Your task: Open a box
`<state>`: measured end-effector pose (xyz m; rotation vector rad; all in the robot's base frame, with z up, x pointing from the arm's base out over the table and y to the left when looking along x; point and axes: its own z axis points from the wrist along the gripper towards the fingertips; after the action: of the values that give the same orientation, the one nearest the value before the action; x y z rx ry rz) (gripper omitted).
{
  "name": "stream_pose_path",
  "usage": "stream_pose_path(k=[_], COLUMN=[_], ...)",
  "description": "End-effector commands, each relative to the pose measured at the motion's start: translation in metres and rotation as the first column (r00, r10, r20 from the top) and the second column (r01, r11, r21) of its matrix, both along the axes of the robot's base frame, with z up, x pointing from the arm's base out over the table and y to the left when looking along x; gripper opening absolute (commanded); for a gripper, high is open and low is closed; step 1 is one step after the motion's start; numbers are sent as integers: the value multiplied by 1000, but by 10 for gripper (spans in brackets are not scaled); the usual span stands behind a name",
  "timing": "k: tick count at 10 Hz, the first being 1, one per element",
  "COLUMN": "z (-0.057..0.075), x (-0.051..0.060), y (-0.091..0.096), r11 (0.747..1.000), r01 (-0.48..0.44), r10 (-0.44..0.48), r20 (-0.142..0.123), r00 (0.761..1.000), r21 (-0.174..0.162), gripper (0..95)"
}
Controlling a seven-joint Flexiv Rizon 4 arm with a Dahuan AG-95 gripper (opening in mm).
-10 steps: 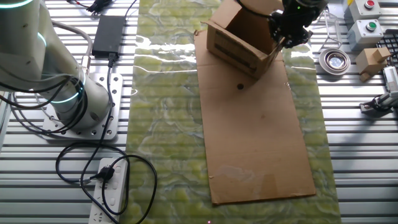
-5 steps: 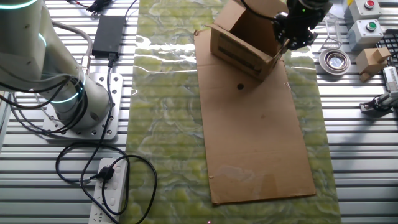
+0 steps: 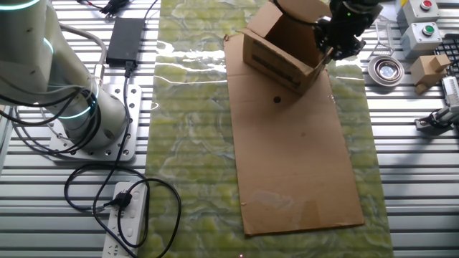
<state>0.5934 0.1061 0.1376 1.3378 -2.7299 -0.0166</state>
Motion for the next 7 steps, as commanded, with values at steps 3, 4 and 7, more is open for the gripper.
stream_pose_path(k=[3, 4, 7], z=[12, 19, 36], x=[0, 0, -2], y=[1, 1, 5], r11=[1000, 1000, 1000], r01=[3, 6, 19], r10=[-3, -6, -17], r20=[-38, -45, -74], r00=[999, 999, 997], r21=[-2, 3, 18], gripper=[570, 570, 570])
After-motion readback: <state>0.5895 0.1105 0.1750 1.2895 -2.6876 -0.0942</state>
